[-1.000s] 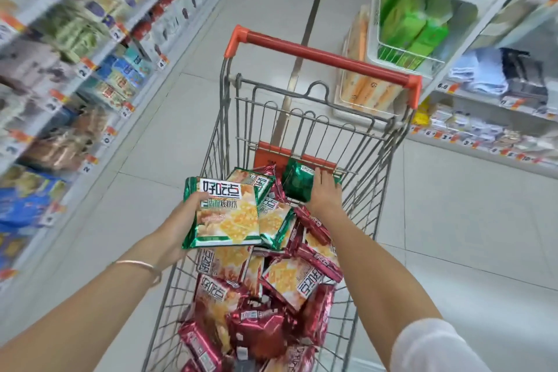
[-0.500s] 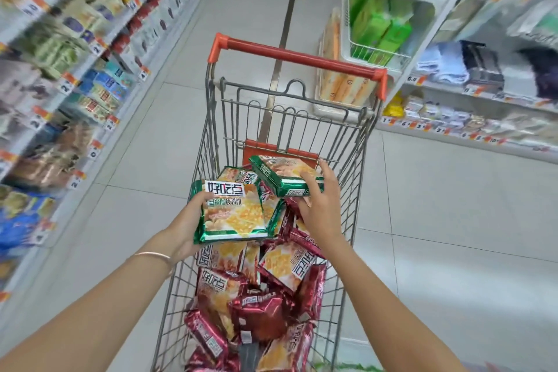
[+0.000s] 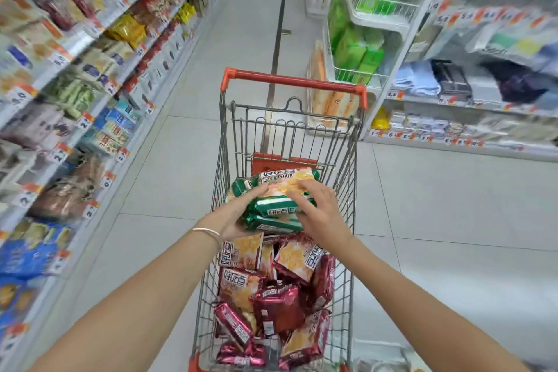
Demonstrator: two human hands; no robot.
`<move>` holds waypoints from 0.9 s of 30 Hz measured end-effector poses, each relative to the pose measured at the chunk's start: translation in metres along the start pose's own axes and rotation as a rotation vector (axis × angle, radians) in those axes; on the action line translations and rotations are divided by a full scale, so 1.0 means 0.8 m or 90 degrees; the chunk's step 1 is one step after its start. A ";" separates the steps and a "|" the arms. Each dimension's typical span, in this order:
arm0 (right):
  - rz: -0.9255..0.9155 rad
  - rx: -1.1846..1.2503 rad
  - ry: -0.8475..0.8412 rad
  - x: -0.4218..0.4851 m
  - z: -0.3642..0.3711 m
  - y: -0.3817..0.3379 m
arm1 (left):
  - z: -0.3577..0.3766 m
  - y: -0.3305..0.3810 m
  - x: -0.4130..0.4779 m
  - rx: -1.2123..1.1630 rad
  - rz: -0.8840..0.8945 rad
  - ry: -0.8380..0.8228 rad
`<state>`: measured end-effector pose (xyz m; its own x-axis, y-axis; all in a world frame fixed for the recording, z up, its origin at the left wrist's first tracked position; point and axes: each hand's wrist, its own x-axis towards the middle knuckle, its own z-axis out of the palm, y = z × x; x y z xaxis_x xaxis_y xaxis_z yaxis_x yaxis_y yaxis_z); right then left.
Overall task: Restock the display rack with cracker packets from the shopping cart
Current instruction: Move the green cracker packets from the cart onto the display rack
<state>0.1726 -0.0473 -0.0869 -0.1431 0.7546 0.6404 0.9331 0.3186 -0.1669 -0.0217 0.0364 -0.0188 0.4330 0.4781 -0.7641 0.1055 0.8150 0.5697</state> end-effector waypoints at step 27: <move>1.103 0.623 0.343 -0.131 -0.236 -0.320 | 0.051 -0.132 -0.166 0.662 0.114 -0.400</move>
<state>0.0113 -0.3162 0.0307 0.7646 0.3934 -0.5106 -0.5102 -0.1147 -0.8524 -0.0539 -0.1267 0.0348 0.8400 0.0813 -0.5364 0.5401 -0.0327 0.8409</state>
